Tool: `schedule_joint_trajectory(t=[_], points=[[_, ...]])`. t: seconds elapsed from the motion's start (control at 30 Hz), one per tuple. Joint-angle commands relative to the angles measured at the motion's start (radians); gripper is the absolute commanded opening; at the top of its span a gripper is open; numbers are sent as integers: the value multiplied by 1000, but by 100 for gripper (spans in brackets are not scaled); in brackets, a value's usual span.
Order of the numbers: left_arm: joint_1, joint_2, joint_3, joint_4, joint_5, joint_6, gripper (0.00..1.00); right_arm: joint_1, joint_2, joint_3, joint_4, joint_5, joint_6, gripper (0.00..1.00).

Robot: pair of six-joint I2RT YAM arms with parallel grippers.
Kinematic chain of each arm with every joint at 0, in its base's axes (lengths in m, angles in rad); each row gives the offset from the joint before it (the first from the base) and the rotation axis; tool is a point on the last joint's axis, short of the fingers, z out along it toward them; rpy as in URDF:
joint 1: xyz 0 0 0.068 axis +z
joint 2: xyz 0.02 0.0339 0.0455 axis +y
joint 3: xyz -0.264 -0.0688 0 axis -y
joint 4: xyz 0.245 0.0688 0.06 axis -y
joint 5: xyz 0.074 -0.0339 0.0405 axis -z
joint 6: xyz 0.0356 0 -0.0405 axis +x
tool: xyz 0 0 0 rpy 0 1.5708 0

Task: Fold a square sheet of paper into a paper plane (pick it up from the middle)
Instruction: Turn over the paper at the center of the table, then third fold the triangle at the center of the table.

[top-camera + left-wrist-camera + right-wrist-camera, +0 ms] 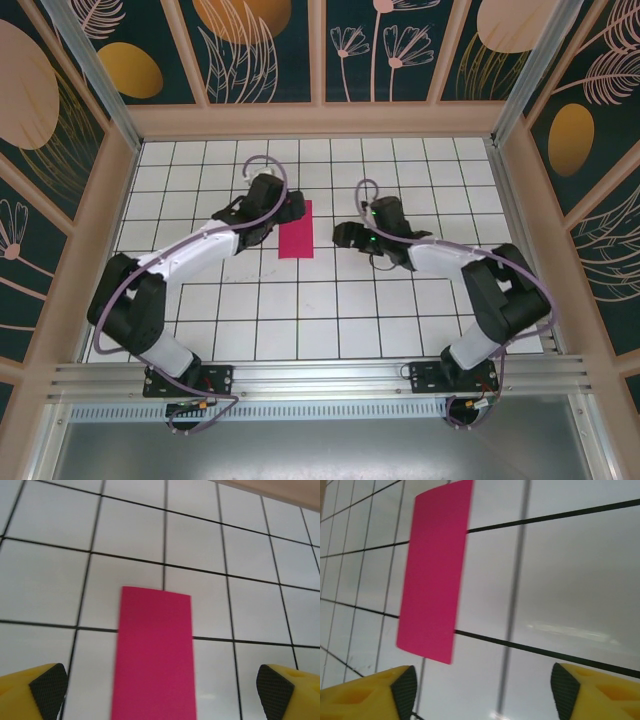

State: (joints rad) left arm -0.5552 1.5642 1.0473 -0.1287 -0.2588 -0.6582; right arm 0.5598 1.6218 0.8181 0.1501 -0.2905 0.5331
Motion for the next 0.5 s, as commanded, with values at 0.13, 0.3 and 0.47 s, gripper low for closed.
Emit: schedule_joint_trajectory(t=[0.13, 0.3, 0.47], points=[[121, -112, -177, 58, 44, -124, 98, 126, 230, 269, -127, 2, 14, 57], [175, -153, -237, 64, 90, -141, 98, 168, 386, 468, -209, -42, -11, 45], [186, -162, -241, 46, 96, -118, 99, 191, 497, 582, -276, -49, -19, 43]])
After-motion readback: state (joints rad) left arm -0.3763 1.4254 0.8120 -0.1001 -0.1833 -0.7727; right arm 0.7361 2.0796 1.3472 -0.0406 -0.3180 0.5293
